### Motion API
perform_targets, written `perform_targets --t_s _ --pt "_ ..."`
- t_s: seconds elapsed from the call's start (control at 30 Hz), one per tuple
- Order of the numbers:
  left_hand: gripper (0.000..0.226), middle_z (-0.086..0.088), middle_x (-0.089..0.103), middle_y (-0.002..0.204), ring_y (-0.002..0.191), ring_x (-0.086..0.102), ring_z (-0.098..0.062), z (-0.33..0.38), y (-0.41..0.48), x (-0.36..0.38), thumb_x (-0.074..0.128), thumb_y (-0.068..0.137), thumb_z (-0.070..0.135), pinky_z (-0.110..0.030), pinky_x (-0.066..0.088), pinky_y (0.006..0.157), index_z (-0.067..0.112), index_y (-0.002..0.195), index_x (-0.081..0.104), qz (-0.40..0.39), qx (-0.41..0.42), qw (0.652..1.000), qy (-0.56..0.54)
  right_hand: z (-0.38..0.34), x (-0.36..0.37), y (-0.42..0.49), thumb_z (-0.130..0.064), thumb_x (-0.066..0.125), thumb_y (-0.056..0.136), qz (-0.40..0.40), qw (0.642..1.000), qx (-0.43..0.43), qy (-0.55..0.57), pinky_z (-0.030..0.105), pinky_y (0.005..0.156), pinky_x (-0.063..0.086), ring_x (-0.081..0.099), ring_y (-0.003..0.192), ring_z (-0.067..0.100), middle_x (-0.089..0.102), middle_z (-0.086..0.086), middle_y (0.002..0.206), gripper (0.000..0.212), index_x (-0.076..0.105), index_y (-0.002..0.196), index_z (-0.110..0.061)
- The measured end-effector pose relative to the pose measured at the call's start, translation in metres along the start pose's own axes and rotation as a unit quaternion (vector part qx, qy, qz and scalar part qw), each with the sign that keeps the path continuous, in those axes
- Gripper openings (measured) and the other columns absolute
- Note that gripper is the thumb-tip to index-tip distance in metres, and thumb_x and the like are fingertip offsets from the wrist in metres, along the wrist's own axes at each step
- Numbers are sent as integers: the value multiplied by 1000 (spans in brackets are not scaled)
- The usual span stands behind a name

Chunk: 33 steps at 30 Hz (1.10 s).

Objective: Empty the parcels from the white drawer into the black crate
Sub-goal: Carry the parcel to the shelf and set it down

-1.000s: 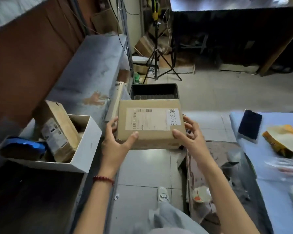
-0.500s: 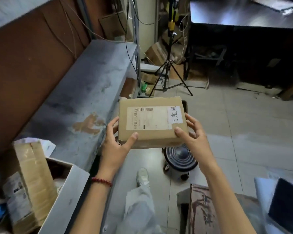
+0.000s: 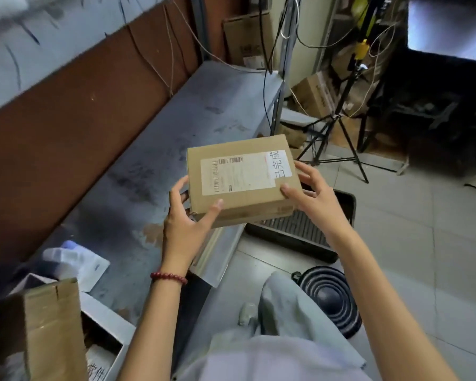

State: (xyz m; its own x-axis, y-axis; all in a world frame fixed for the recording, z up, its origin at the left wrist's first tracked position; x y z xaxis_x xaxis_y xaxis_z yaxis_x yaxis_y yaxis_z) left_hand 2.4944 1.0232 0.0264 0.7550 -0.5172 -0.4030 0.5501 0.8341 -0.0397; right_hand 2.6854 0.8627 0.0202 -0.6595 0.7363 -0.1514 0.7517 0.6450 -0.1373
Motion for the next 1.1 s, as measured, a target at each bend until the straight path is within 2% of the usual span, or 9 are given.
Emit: perform_targets --t_s 0.17,0.4,0.47,0.53,0.6,0.73,0.8,0.97,1.1 --pt "72 8 48 131 115 49 -11 -12 28 -2 73 78 40 -28 44 88 36 137 32 69 -55 996 -7 0 24 74 -39 70 86 -85 996 -7 -30 26 88 49 57 109 8 56 -10 131 54 48 135 -37" --pt "75 8 50 131 109 50 -5 -29 71 17 76 77 33 -16 42 79 35 140 34 206 -104 972 -38 8 61 185 -35 70 86 -259 963 -28 -74 24 84 52 59 111 15 53 -4 137 62 43 140 -28" --pt "75 6 49 132 111 50 -6 -34 79 26 76 78 32 -21 46 86 33 141 35 249 -122 960 -48 1 72 210 -34 69 86 -303 948 -34 -90 26 84 54 59 111 15 51 -6 137 63 41 142 -25" --pt "75 2 44 136 123 42 -11 -39 80 33 76 77 36 -35 41 102 35 141 37 292 -150 944 -23 -4 82 226 -33 69 87 -334 935 -40 -108 29 86 54 60 109 14 51 -8 133 63 41 142 -26" --pt "76 0 40 138 132 35 -18 -45 76 35 77 76 39 -41 36 108 36 142 37 327 -185 927 0 -5 96 236 -32 69 87 -370 919 -51 -124 25 83 53 60 104 11 51 -10 128 60 42 140 -25" --pt "87 0 44 137 127 45 -19 -61 60 34 76 66 56 -42 42 104 36 141 38 380 -230 896 6 3 131 241 -24 71 87 -433 887 -68 -146 10 68 51 60 88 -1 54 -6 123 58 45 138 -18" --pt "89 -1 47 136 122 50 -21 -72 56 31 73 63 62 -42 46 100 35 140 39 390 -258 883 25 10 149 242 -21 74 84 -445 878 -75 -160 10 66 51 61 90 5 55 -4 122 59 47 137 -16" --pt "78 -6 43 137 116 53 -26 -107 70 31 76 76 42 -35 46 91 24 142 38 334 -337 873 113 38 190 249 -12 85 71 -453 859 -108 -211 14 72 51 59 96 16 56 -4 121 69 49 131 -14" --pt "67 -6 44 135 117 52 -26 -131 87 45 76 78 31 -30 43 91 20 137 45 304 -350 878 118 71 204 260 -17 86 69 -447 834 -109 -303 39 87 52 62 95 27 63 11 111 63 53 123 -18"
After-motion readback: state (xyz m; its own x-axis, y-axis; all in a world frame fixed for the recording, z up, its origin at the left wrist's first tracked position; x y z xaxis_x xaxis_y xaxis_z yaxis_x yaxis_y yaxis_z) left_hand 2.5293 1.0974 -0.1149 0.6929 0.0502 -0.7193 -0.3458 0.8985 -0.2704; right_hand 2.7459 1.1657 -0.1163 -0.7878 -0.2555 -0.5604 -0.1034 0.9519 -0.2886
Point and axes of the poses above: each hand's wrist, its own y-axis towards the middle knuckle, its own x-axis out of the palm, z = x × y, the point moved 4 cm from there along y, towards the middle knuckle
